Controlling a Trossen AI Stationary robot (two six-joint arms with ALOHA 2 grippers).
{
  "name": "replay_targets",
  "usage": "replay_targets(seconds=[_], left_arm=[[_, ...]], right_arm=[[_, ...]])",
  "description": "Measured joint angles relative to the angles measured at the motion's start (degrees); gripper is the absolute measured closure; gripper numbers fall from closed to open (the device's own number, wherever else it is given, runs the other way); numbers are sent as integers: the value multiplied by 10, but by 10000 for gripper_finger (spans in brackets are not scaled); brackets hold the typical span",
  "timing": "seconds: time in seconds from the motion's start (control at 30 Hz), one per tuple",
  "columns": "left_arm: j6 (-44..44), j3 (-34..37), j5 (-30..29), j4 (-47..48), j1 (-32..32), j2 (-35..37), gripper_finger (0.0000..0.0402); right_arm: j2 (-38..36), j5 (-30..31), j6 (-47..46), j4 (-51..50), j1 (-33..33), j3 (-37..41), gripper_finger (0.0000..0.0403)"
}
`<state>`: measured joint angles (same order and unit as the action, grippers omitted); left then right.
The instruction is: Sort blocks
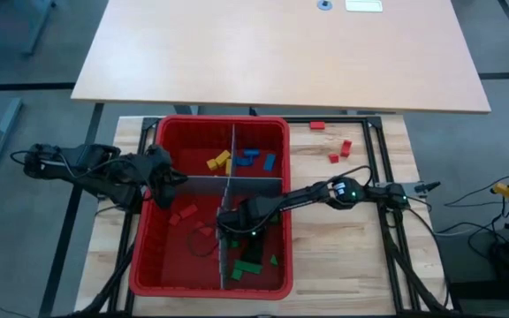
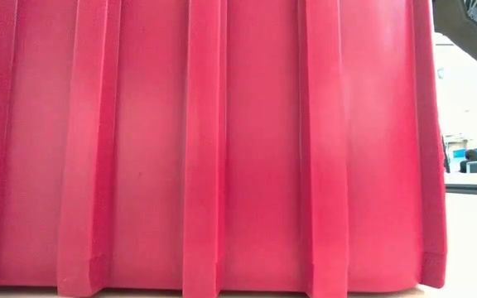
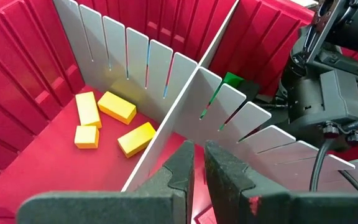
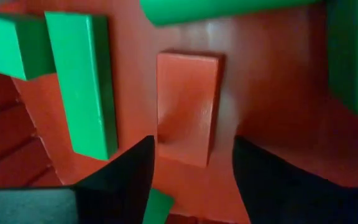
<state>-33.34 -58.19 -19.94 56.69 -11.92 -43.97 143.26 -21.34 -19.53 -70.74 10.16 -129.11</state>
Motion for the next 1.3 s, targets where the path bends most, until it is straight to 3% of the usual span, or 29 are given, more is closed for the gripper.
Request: replay_targets(seconds=[0.23, 0.7, 1.17, 1.3], left_arm=[[0, 0, 0, 3, 0, 0, 377], [0, 0, 0, 5, 0, 0, 377], [-3, 0, 0, 9, 0, 0, 377], [-2, 0, 0, 10, 0, 0, 377]], right_arm=[[0, -13, -5, -13, 1, 0, 189], [-3, -30, -41, 47, 12, 1, 186], [33, -5, -49, 52, 20, 9, 200], [34, -1, -45, 51, 21, 9, 221]])
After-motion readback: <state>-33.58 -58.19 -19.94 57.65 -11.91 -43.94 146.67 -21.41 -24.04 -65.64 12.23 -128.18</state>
